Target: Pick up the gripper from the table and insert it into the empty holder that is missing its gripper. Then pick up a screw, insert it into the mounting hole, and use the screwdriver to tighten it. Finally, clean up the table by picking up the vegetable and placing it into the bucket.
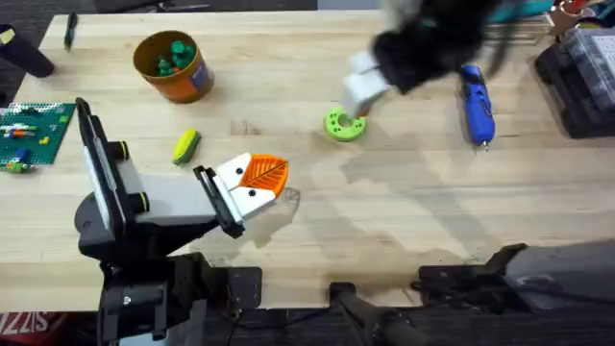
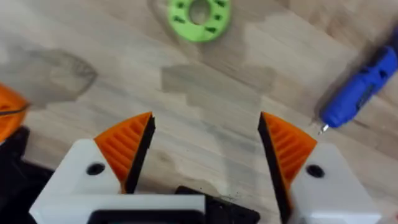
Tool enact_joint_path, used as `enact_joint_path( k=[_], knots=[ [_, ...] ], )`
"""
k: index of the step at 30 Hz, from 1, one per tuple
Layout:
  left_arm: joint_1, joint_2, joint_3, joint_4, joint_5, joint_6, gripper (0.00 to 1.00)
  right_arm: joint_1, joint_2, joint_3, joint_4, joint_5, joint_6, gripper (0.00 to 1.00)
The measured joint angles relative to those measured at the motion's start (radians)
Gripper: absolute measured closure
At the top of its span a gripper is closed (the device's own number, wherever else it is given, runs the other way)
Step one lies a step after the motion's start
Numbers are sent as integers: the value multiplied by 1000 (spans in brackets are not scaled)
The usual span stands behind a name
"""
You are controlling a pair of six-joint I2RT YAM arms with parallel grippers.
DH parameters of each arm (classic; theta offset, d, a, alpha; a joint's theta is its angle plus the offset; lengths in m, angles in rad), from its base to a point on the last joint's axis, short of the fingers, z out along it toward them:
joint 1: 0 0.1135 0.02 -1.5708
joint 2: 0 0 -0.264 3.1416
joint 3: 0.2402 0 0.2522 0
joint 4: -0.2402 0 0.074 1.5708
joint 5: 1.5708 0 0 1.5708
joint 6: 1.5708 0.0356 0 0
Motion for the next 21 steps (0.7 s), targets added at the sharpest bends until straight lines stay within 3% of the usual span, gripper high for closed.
enact_joint_path(
  k=[4,9,17,18,21],
  knots=[
    [0,0,0,0,0,0,999,-148,-163,-210,97,6,49,8],
    [0,0,0,0,0,0,999,-359,-229,-359,162,-17,62,7],
    [0,0,0,0,0,0,999,-644,-149,-391,298,-82,-91,8],
    [0,0,0,0,0,0,999,-712,-108,-391,364,-89,-149,8],
    [0,0,0,0,0,0,999,-768,-67,-391,445,-93,-202,8]
  ],
)
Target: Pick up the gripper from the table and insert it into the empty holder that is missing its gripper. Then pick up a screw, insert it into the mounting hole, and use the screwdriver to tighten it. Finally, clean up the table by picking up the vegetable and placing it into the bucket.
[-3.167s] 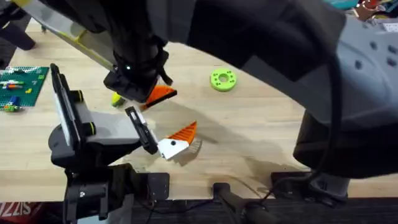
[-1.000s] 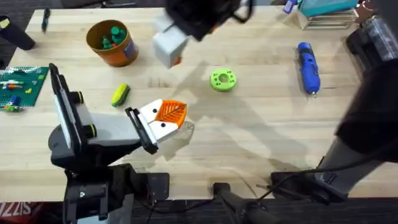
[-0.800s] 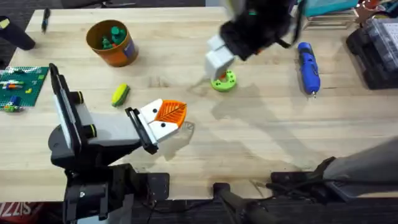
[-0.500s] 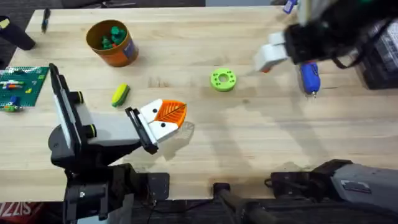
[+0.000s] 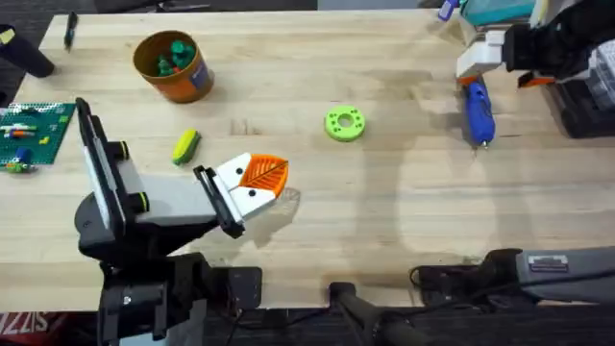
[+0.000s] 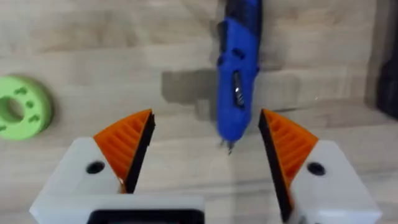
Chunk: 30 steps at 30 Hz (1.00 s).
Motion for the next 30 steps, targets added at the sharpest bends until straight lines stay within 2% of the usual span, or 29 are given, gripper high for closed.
enact_joint_path(
  k=[6,9,15,20,30],
  knots=[
    [0,0,0,0,0,0,999,-80,75,0,110,0,-97,8],
    [0,0,0,0,0,0,999,-96,129,15,99,0,-145,8],
    [0,0,0,0,0,0,999,-98,291,149,43,-12,-212,8],
    [0,0,0,0,0,0,999,-98,406,242,59,-37,-250,8],
    [0,0,0,0,0,0,999,-98,534,244,111,-36,-259,7]
  ],
)
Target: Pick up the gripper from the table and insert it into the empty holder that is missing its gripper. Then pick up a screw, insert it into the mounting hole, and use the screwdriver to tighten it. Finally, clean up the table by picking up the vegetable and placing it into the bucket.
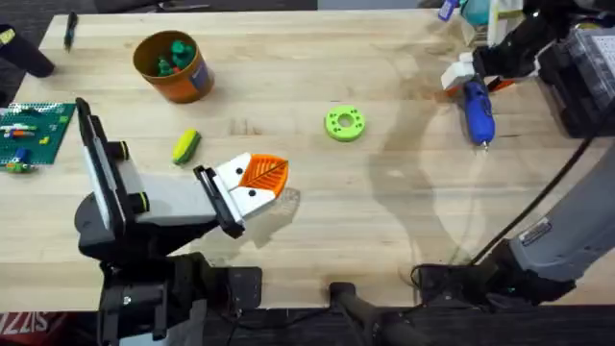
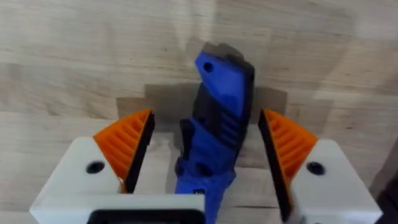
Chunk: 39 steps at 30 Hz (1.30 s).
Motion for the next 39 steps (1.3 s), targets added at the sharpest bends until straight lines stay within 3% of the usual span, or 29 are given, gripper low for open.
enact_joint_path(
  k=[16,24,27,31,35,36,39],
  knots=[
    [0,0,0,0,-1,0,999,-14,24,9,-27,3,24,12],
    [0,0,0,0,-5,0,999,-17,23,9,-30,7,31,204],
    [0,0,0,1,-8,0,999,-18,24,9,-26,7,36,324],
    [0,0,0,1,-8,0,999,-18,24,9,-20,10,39,565],
    [0,0,0,1,-8,0,999,-21,31,11,-8,14,36,926],
    [0,0,0,1,-8,0,999,-21,32,14,-7,14,42,974],
    [0,0,0,1,-8,0,999,-21,32,14,-9,14,42,973]
  ],
)
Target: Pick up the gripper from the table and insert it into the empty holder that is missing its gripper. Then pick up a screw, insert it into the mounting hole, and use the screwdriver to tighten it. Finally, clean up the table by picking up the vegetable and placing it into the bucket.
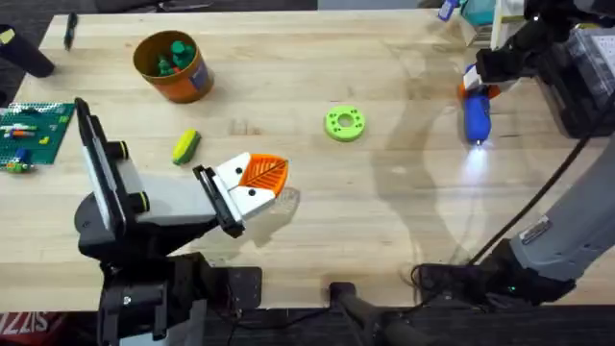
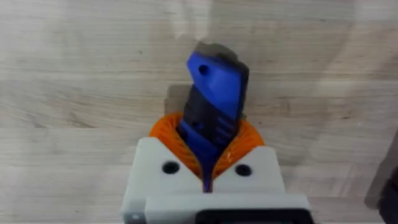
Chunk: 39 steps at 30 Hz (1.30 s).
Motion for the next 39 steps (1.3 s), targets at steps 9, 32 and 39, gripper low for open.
enact_joint_path(
  k=[9,32,39],
  knots=[
    [0,0,0,0,0,0,999,0,-4,2,-69,-1,0,973],
    [0,0,0,0,0,0,999,172,-689,-13,-336,-12,20,973],
    [0,0,0,0,0,0,999,214,-992,-229,-218,-15,80,973]
  ],
)
